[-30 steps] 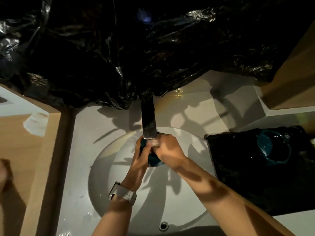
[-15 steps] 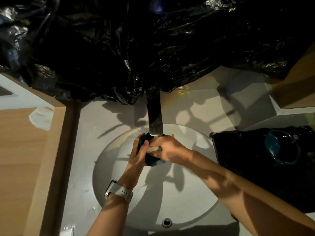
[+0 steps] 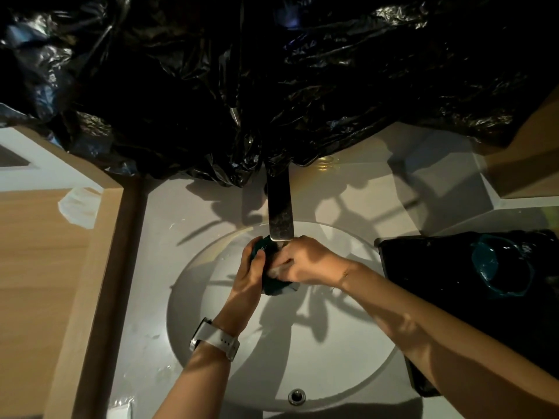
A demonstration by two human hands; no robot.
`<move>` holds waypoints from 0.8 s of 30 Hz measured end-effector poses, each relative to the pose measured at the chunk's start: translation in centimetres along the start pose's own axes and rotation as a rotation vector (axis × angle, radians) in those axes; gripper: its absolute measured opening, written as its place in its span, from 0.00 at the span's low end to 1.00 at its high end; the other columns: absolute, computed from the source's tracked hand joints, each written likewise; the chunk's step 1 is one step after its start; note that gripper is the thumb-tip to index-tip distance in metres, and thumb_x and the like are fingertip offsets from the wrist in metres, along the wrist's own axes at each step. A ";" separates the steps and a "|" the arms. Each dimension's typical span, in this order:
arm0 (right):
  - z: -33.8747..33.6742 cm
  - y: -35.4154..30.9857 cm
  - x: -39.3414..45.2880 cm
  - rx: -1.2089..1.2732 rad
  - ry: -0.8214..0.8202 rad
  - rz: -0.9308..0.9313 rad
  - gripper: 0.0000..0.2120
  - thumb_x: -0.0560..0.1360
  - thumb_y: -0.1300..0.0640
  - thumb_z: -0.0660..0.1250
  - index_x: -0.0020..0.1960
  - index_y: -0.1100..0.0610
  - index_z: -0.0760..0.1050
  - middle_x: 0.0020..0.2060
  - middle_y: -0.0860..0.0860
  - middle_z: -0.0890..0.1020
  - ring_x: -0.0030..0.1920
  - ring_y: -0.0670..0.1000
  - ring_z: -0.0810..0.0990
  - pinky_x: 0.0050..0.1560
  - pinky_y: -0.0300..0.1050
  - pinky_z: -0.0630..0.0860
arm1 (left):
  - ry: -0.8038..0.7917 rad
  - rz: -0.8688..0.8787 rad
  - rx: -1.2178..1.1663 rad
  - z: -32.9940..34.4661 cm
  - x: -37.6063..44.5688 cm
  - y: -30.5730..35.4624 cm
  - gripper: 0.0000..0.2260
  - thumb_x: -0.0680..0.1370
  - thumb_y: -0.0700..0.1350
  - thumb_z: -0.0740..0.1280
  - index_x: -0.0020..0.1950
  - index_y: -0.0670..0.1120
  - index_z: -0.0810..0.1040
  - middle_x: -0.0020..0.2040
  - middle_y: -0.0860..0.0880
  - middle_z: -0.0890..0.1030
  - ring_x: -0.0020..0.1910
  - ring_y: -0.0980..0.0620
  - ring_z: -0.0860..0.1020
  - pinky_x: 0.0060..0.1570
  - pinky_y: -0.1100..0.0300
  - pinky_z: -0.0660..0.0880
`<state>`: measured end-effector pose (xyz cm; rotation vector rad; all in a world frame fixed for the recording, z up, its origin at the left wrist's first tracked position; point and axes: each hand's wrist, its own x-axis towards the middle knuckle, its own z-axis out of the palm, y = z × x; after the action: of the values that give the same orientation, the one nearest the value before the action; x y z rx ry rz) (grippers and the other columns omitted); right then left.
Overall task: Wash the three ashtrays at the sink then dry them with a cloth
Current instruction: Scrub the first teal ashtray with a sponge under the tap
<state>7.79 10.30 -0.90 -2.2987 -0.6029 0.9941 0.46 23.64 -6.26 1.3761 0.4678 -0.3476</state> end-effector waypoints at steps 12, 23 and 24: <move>2.2 0.3 0.5 0.354 0.147 0.051 0.09 0.73 0.69 0.67 0.52 0.67 0.82 0.50 0.61 0.83 0.49 0.53 0.79 0.49 0.31 0.72 | 0.068 0.038 0.052 0.1 0.5 0.8 0.14 0.85 0.43 0.55 0.71 0.49 0.67 0.60 0.49 0.80 0.51 0.64 0.81 0.47 0.70 0.77; 2.7 -0.4 1.2 0.575 0.340 0.143 0.03 0.72 0.69 0.70 0.44 0.65 0.82 0.41 0.55 0.83 0.39 0.47 0.78 0.43 0.28 0.72 | 0.111 0.057 0.131 0.2 1.1 1.1 0.14 0.85 0.43 0.55 0.71 0.49 0.68 0.60 0.49 0.78 0.57 0.58 0.78 0.49 0.72 0.75; 2.6 -0.2 1.1 0.563 0.245 0.128 0.06 0.72 0.69 0.71 0.48 0.67 0.83 0.46 0.57 0.84 0.39 0.46 0.79 0.43 0.25 0.71 | 0.114 0.050 0.122 -0.2 1.0 1.0 0.15 0.85 0.41 0.54 0.71 0.44 0.68 0.61 0.46 0.78 0.55 0.57 0.78 0.48 0.72 0.75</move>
<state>6.50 11.90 -2.83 -1.9213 -0.0568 0.7935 1.83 24.04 -5.97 1.5294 0.5113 -0.2612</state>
